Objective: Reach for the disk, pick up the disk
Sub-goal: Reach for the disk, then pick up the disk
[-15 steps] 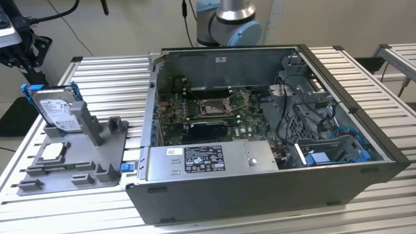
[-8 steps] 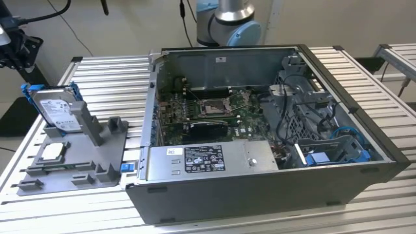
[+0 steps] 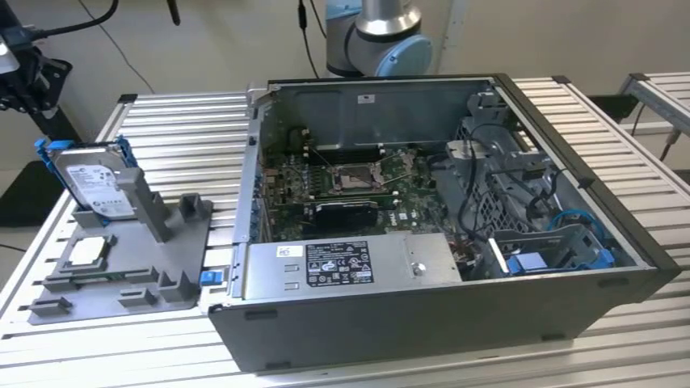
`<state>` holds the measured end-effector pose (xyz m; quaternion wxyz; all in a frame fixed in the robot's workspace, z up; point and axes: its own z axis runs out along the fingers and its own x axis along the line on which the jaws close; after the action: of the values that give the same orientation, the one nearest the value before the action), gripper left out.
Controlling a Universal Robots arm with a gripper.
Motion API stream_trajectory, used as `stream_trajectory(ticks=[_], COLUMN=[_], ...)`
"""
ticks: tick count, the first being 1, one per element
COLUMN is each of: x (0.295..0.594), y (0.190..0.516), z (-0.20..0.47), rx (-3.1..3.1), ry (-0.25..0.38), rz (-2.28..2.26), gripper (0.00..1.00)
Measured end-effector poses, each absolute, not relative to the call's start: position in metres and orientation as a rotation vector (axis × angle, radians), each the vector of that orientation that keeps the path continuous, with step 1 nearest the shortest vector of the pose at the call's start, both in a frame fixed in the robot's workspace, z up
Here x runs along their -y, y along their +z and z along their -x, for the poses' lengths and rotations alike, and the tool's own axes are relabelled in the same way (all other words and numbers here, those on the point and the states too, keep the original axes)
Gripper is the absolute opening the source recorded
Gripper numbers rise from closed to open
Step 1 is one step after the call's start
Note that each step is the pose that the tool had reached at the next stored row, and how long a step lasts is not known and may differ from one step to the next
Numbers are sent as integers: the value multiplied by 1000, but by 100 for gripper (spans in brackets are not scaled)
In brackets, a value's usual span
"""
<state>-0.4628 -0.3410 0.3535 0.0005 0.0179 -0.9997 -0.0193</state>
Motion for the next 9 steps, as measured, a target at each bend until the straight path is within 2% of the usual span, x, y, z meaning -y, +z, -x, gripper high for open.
stream_trajectory(ticks=[9], x=[341], y=[354], z=[463], rx=[3139], ry=[-60], rz=[-58], gripper=[0])
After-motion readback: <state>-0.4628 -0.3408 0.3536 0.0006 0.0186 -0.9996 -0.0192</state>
